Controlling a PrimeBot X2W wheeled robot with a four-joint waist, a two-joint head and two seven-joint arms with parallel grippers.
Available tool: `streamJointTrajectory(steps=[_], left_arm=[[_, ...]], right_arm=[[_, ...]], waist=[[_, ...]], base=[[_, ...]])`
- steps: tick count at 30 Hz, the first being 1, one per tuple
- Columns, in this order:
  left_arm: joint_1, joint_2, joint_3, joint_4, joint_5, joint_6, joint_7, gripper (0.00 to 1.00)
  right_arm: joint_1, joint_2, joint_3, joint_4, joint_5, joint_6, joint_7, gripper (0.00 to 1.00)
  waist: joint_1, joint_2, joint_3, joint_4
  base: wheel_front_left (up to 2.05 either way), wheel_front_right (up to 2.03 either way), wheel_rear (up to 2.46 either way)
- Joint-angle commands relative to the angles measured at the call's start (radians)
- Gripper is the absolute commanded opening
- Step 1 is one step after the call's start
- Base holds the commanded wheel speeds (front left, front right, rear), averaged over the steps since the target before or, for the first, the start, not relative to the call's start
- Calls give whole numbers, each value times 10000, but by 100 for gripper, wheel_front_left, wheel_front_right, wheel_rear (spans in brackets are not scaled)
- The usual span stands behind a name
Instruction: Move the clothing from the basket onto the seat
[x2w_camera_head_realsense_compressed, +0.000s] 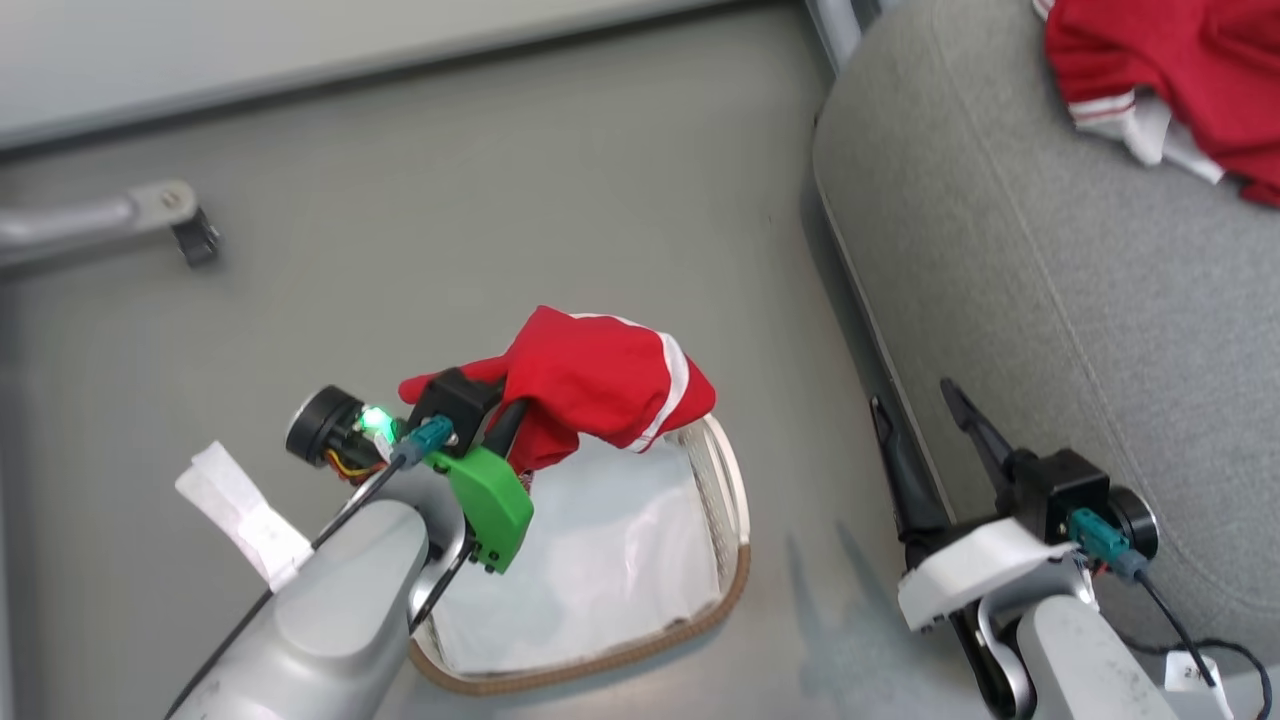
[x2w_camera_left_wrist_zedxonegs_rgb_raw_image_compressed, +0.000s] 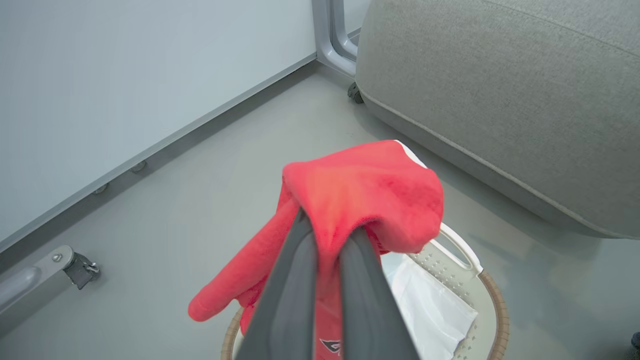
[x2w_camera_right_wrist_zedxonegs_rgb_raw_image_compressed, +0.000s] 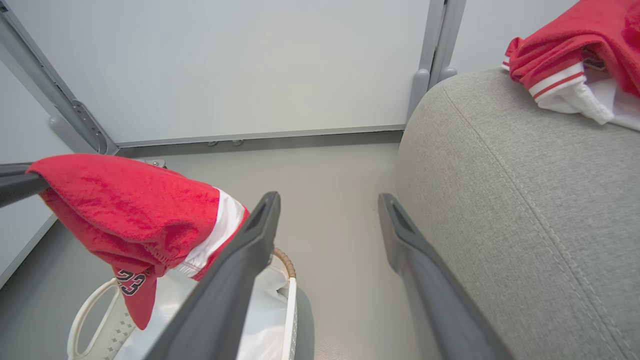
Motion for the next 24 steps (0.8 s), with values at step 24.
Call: streamJointTrajectory(steps=[24], left_arm=[[-1889,1219,-378,-4545,-542,116,2660,0]], right_arm=[[724,-49,670,257,-185,-11,-49,100]], waist=[[1,0,-3523,996]], base=[[0,0,0]])
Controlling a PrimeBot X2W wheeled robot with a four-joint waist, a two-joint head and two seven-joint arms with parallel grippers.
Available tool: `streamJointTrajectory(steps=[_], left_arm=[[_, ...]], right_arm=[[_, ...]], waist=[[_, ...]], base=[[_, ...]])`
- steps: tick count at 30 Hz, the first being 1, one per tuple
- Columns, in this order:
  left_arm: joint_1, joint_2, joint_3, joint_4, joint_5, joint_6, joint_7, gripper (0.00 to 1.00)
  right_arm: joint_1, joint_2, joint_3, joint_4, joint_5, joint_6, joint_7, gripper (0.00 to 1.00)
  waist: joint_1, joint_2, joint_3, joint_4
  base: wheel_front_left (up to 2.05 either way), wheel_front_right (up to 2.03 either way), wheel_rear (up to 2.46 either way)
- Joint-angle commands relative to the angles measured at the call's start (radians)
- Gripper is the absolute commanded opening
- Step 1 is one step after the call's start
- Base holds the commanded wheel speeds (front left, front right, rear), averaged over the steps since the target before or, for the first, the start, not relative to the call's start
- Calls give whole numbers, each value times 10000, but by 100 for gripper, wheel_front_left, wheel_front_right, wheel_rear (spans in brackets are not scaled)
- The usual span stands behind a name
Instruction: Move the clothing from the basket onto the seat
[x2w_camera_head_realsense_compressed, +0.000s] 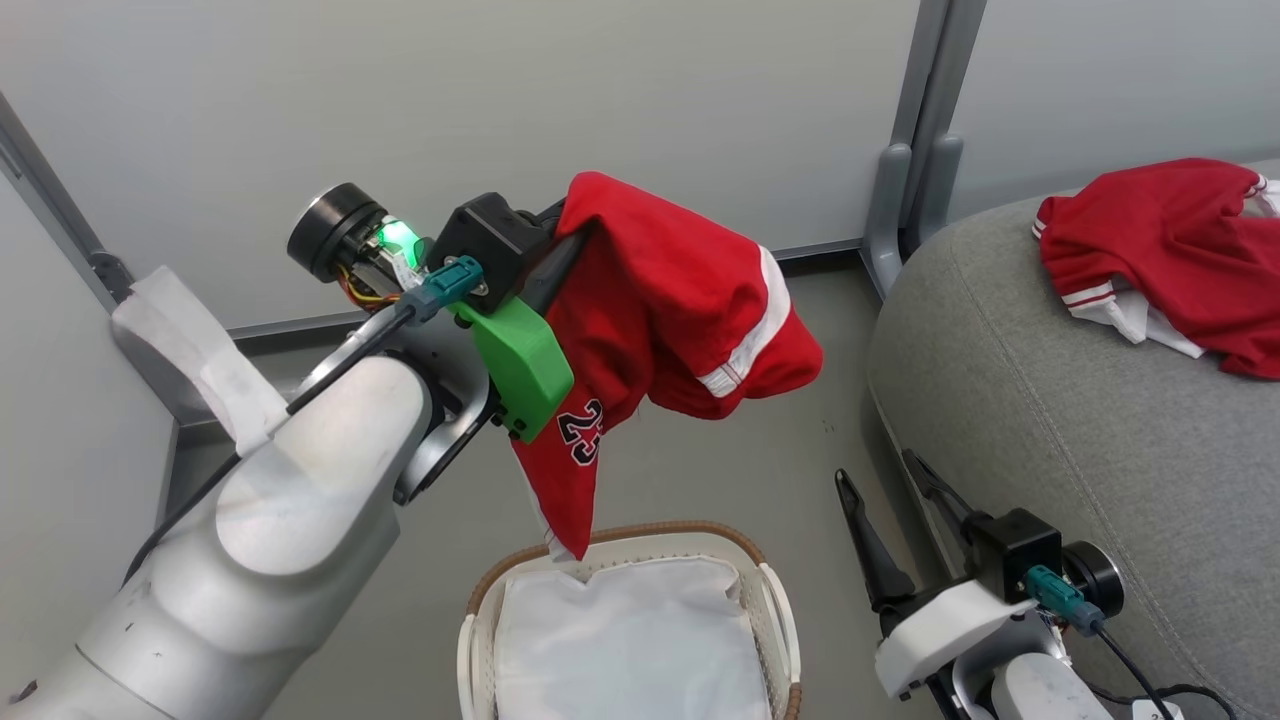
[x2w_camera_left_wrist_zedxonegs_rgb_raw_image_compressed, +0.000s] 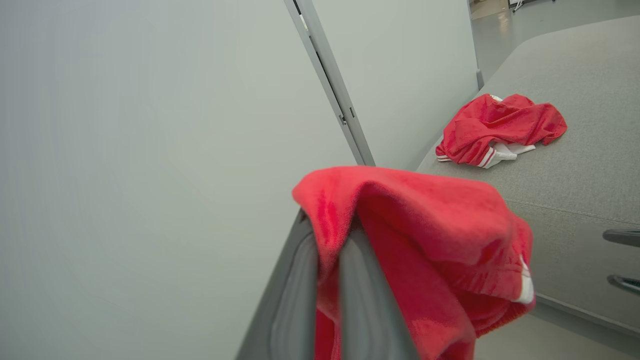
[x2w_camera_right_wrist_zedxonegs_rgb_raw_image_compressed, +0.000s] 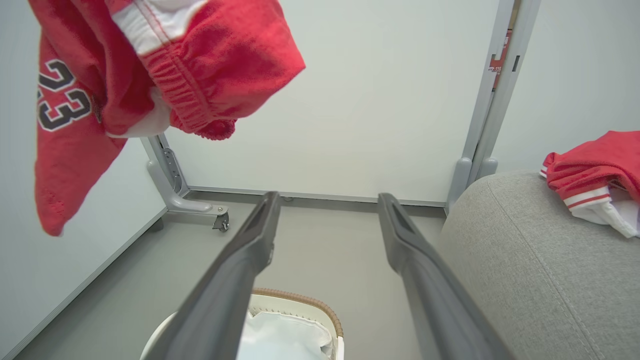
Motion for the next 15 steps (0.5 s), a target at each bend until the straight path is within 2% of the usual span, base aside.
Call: streamJointTrajectory(steps=[1,15], left_arm=[[-122,34,-36,-124,-79,78,56,0],[292,193,-178,-651,-188,255,183,0]], right_arm=[[-141,-45,54,-21,-78,-11,-49,100],[-796,-41,747,-654,88,-11,-49,100]], waist=[[1,0,-29,45],[1,0,-42,197]], base=[[0,0,0],[0,0,0]])
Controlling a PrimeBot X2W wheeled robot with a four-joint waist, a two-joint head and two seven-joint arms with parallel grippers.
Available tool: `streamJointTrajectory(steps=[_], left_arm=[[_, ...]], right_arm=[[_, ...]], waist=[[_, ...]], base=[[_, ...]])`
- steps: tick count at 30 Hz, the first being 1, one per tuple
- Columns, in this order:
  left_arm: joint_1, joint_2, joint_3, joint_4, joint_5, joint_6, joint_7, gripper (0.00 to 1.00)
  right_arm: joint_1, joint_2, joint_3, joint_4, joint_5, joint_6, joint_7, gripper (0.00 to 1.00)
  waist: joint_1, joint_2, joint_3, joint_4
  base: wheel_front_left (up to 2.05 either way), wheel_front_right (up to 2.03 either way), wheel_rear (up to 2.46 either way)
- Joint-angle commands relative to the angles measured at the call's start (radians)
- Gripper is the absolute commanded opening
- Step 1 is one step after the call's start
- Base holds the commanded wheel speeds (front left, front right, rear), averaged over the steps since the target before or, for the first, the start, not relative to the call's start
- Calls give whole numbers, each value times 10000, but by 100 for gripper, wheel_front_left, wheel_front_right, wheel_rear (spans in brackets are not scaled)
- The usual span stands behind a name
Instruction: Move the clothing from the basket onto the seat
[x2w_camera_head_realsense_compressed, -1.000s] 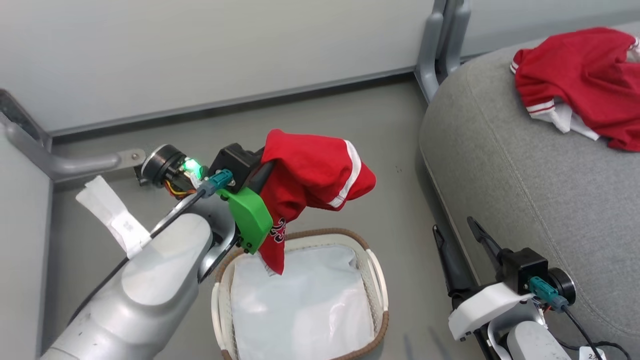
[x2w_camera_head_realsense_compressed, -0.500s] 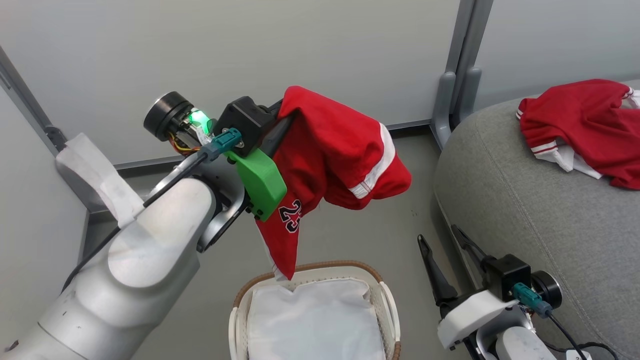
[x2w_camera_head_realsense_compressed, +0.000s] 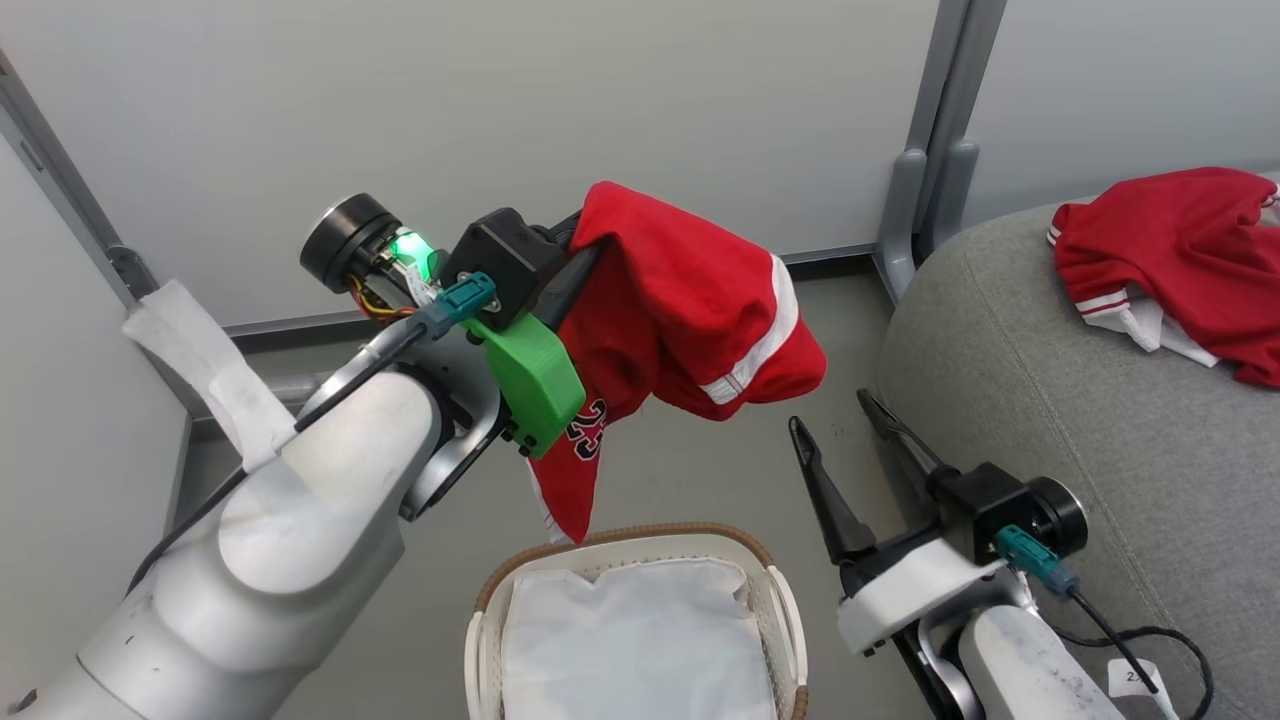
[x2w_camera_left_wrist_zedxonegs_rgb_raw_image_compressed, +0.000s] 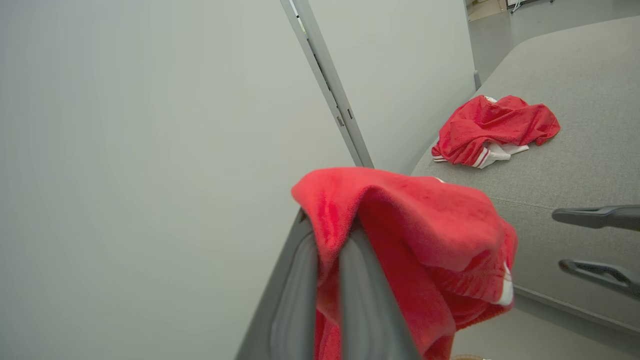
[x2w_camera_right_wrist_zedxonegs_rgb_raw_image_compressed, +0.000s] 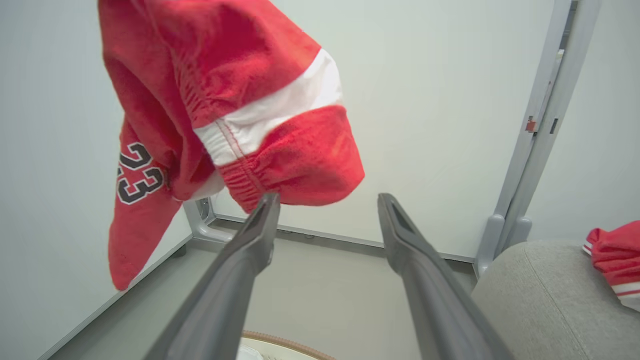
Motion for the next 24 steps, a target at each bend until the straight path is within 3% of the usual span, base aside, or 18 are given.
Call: streamJointTrajectory(steps=[1,11,24], left_arm=[[154,87,31,-46,-91,87,-3,0],[76,-5,-119,-234,-156,148,170,0],[33,-211,-474,-652,-186,87,283,0]], right_arm=[[-94,-35,193,-133,63,-12,-49,100],[-958,-41,1507,212,-198,-12,-49,100],[-1859,-37,540,973,-2276,-14,-49,100]], waist=[[1,0,3,-3],[1,0,30,31],[1,0,-10,316]], base=[[0,0,0],[0,0,0],[0,0,0]])
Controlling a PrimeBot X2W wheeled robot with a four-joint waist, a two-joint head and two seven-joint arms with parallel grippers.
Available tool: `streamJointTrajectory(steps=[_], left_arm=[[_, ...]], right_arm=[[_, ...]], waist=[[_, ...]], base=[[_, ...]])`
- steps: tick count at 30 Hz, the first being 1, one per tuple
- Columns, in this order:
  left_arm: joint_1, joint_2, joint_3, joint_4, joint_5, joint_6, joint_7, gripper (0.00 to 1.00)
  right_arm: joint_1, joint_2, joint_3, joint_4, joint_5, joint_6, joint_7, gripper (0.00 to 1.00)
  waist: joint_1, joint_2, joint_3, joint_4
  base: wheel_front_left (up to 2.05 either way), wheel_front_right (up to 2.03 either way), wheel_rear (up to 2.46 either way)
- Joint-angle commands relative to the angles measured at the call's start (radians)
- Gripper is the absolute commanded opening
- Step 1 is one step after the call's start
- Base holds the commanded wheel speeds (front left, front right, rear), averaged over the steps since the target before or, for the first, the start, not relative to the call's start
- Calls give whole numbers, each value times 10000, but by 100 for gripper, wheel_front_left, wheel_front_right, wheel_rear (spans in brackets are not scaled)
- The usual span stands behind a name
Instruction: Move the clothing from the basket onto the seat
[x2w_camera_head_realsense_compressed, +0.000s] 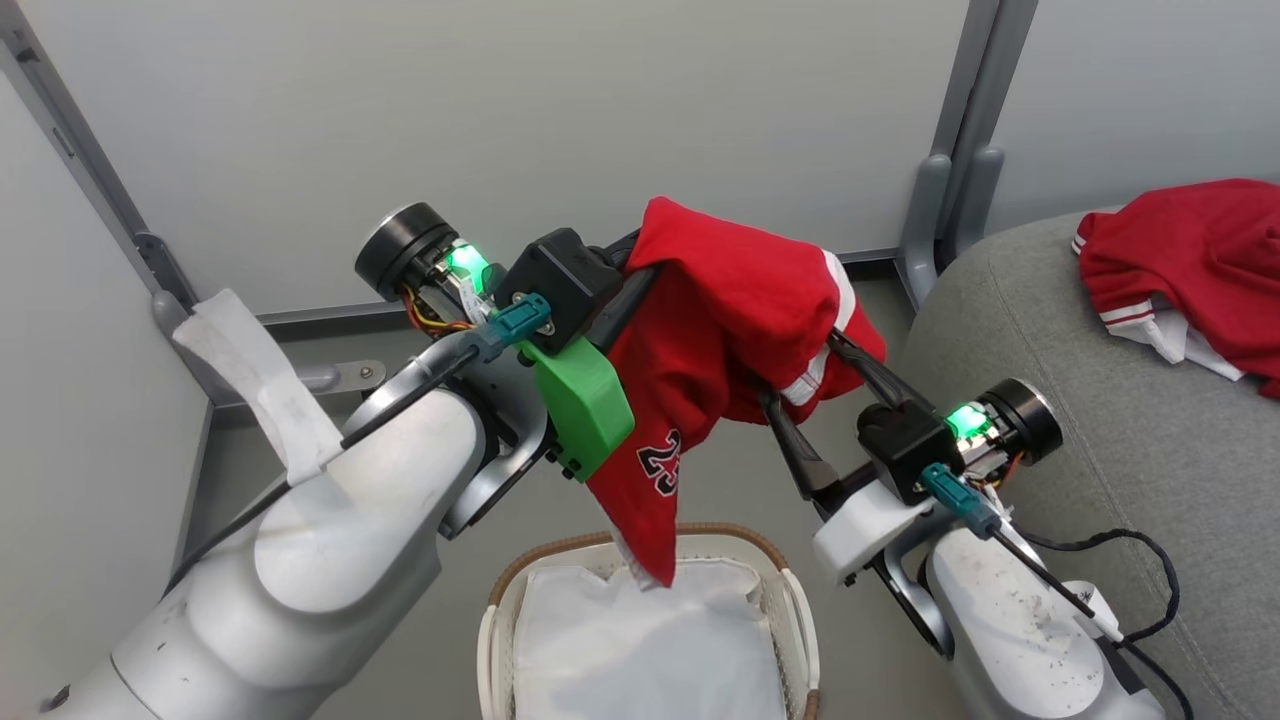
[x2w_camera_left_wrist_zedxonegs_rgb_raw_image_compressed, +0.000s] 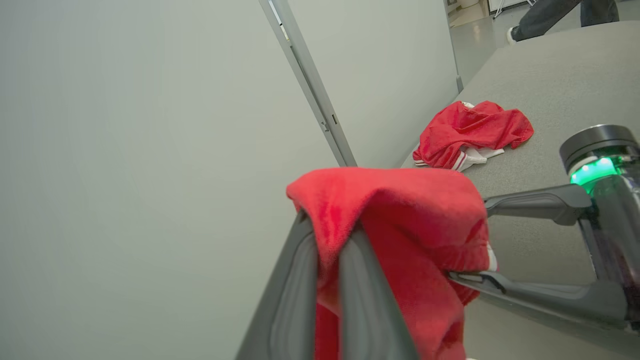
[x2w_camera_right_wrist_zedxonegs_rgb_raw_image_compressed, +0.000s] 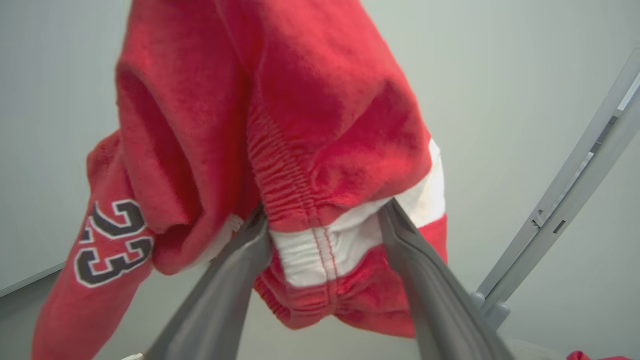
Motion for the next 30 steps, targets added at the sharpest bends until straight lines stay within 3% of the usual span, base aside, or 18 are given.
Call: streamJointTrajectory(steps=[1,3,4,5,7,17,18,19,20,30], left_arm=[[54,9,-38,-52,-60,3,-15,0],[111,44,-61,-78,-74,1,-49,0],[134,57,-68,-89,-79,3,-72,0],[168,76,-67,-77,-93,4,-99,0],[234,95,-54,-10,-110,26,-130,0],[661,420,32,347,-333,165,-467,0],[718,445,74,374,-353,207,-568,33],[781,460,105,392,-365,235,-649,47],[869,489,136,426,-399,283,-750,100],[1860,649,378,678,-744,622,-1681,100]], right_arm=[[-116,-39,-101,37,-102,-13,-49,100],[-158,-39,-148,148,-16,-13,-49,100],[-190,-39,-144,224,54,-13,-49,78],[-257,-39,-87,321,148,-13,-49,43],[-399,-39,10,461,309,-14,-49,0],[-548,-40,288,628,743,-13,-49,0],[-556,-40,284,621,740,-13,-49,0],[-563,-40,276,608,741,-14,-49,0],[-582,-40,266,596,749,-14,-49,0],[-839,-40,-186,350,497,-14,-49,0]], waist=[[0,0,-6,24],[0,0,-6,41],[0,0,-6,47],[0,0,-5,52],[0,0,-5,51],[0,0,-25,-4],[0,0,-25,-12],[0,0,-25,-15],[0,0,-24,-23],[0,0,2,-166]], base=[[0,0,0],[0,0,0],[0,0,0],[0,0,0],[0,0,0],[0,0,0],[0,0,0],[0,0,0],[0,0,0],[0,0,0]])
